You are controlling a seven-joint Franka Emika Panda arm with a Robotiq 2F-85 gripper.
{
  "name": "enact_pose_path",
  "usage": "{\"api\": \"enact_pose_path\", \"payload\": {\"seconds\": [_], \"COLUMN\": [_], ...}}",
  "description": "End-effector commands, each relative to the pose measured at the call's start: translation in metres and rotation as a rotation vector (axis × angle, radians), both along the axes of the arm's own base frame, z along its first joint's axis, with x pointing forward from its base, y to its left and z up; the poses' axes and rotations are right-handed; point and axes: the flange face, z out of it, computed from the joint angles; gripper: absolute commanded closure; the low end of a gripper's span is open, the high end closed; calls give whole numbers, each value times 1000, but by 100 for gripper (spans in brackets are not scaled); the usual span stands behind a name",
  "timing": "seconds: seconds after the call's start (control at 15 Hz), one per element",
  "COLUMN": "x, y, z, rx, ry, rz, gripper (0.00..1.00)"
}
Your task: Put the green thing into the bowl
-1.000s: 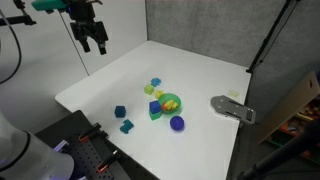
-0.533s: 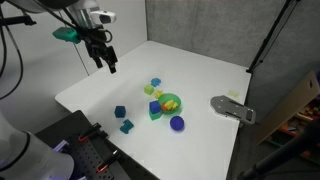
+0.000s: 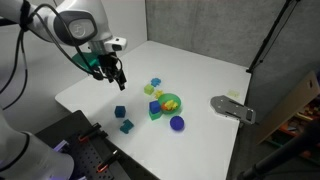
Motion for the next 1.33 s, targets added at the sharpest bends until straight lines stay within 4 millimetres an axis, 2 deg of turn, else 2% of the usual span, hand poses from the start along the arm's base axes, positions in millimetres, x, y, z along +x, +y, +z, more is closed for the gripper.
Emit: {"api": "enact_pose_path", "payload": {"seconds": [0.0, 0.47, 0.87, 0.93, 1.0, 1.13, 1.27], "x": [14, 22, 25, 25, 16, 15, 16], "y": [-7, -9, -17, -19, -16, -18, -16], "z": [-39, -116, -166, -171, -162, -168, -167], "rx": [18, 38, 17, 12, 23, 22, 22], "ry": [27, 109, 174, 193, 183, 199, 196], "rz": [-21, -4, 36, 36, 32, 28, 32], "gripper": [0, 0, 0, 0, 0, 0, 0]}}
